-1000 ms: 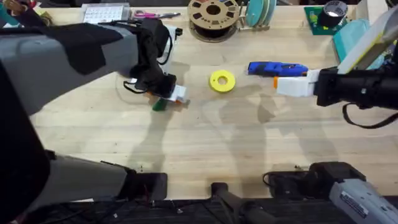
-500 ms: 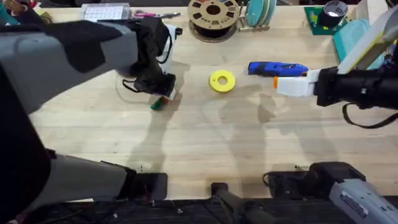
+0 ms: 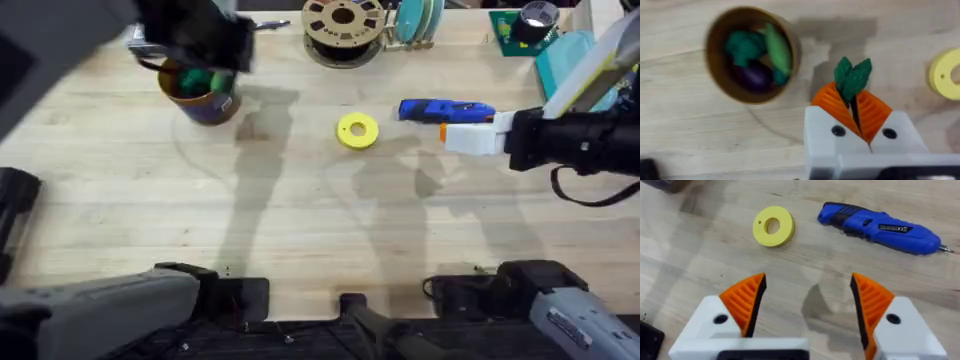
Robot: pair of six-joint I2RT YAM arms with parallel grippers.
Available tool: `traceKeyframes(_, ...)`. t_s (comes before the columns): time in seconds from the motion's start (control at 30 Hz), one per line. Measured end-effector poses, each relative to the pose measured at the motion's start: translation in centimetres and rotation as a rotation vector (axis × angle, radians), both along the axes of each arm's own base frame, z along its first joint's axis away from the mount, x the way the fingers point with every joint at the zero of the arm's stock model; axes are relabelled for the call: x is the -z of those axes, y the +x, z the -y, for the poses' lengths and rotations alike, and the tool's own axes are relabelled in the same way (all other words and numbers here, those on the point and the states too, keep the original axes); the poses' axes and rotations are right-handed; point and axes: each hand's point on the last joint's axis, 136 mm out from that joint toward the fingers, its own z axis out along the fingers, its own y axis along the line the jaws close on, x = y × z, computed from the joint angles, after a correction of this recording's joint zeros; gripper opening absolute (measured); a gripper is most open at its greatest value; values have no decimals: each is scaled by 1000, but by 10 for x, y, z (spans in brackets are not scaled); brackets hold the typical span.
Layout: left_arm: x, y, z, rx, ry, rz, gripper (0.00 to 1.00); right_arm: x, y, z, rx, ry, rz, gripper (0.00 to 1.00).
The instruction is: Pick up the gripper from the table and insert it into the empty holder that is missing its gripper. Then pick up a screw, insert it into the mounting hole, and use the screwdriver to tighten it. Finally, clean up the table by picking up the vegetable and placing it into the bucket.
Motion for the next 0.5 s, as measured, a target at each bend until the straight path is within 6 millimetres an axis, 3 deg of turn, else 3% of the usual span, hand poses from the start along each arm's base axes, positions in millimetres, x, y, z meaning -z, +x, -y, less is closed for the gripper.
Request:
traceKeyframes(0.17, -24, 4, -43, -122, 42, 75, 12, 0, 0, 0, 0, 0, 0, 996)
traceKeyframes(0.37, -17, 7, -89, -252, 69, 61, 11, 0, 0, 0, 0, 0, 0, 996)
traceKeyframes(0.5, -10, 19, -106, -295, 64, 68, 11, 0, 0, 0, 0, 0, 0, 996)
